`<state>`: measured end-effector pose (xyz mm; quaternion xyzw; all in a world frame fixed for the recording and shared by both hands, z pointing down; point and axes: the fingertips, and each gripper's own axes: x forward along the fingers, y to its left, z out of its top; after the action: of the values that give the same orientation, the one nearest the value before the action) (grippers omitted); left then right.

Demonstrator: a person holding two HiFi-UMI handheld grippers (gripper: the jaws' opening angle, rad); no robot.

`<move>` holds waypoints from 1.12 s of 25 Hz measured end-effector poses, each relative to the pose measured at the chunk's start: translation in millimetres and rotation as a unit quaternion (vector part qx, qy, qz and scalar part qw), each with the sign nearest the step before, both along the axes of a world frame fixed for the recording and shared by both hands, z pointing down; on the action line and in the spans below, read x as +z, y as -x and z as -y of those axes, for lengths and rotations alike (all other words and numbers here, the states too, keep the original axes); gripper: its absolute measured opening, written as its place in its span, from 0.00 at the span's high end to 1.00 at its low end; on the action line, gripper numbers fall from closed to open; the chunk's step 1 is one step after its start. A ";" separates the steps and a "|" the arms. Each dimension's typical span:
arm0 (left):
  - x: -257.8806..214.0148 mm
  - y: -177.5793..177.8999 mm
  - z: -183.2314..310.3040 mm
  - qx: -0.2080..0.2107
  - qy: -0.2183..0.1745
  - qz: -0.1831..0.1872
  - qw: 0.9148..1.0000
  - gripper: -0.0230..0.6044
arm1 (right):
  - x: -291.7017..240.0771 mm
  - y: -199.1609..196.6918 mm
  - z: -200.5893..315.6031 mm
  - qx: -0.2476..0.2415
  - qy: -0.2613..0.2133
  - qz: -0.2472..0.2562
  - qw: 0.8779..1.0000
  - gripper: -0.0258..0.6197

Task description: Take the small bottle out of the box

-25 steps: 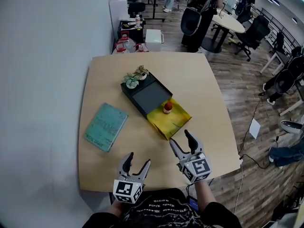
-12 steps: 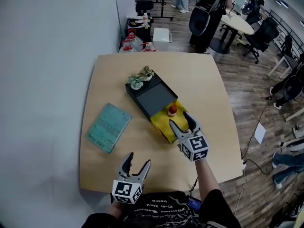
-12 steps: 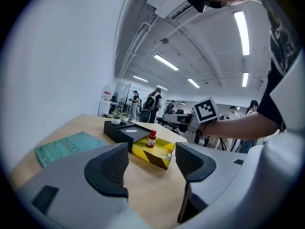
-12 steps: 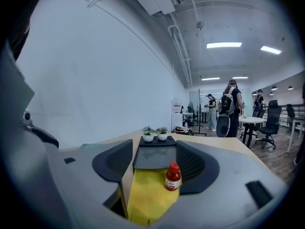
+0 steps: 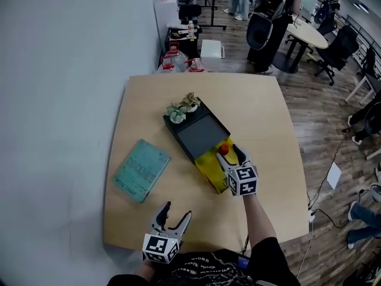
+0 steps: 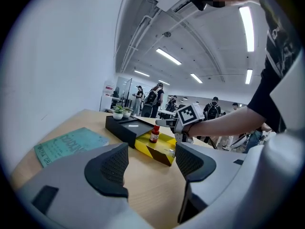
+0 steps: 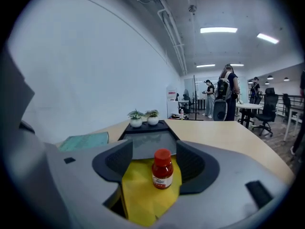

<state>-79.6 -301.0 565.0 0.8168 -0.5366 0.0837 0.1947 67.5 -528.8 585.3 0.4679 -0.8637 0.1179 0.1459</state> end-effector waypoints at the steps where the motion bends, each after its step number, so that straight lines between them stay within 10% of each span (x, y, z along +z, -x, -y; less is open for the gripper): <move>1: 1.6 -0.2 1.7 0.000 0.003 0.001 1.000 0.46 | 5.3 -0.5 3.0 -0.002 0.000 -0.010 1.000 0.52; 28: 22.6 1.2 22.7 0.000 0.036 0.041 0.999 0.46 | 54.1 2.2 38.9 -0.010 0.024 -0.058 0.998 0.70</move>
<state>-80.8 -323.7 587.6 0.8051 -0.5408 0.1364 0.2020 65.3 -567.7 639.4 0.4620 -0.8551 0.1099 0.2080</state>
